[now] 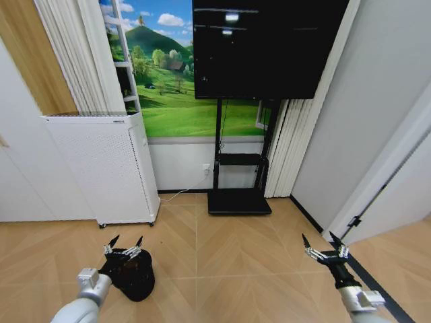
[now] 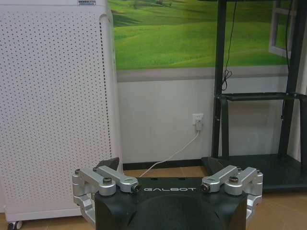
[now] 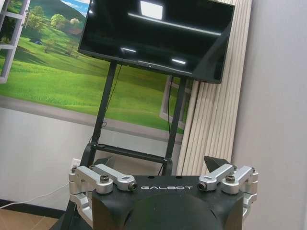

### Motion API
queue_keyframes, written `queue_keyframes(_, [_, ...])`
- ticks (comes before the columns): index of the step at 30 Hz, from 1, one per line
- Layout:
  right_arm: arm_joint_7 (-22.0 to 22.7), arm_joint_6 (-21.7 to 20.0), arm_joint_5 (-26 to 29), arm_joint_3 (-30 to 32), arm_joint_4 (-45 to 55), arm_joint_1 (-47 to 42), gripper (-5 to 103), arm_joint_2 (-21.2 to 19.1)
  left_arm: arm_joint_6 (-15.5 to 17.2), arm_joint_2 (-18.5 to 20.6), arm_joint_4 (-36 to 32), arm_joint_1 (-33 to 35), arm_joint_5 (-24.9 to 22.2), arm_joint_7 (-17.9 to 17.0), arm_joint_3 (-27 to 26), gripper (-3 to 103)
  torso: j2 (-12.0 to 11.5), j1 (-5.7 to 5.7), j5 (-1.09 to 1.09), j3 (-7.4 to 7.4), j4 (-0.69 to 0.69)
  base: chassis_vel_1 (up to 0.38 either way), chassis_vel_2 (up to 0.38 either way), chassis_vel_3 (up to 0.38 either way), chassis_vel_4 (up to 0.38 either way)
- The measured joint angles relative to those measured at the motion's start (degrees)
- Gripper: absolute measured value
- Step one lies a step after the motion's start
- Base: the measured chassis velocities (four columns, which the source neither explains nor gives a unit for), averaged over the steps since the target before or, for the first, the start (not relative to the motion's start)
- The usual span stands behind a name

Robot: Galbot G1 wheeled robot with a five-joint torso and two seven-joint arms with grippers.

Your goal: Pick up the trash bin and place the garbage on the floor into it.

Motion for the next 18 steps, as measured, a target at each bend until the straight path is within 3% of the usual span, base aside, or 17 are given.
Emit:
queue_keyframes(8, [0.6,0.0,-0.7,0.2,0.2,-0.4,100,0.4,-0.1,-0.1,0.1,-0.1,0.3,0.1,0.3,100,0.0,-0.01,0.01,-0.01,0.02,0.284,-0.235,-0.285,0.221])
queue_keyframes(18, [0.8,0.2,-0.6,0.6,-0.2,-0.6,100,-0.2,-0.2,-0.2,0.6,-0.5,0.3,0.2,0.9,100,0.0,-0.03,-0.01,-0.04,0.02,0.401,-0.261,-0.418,0.268])
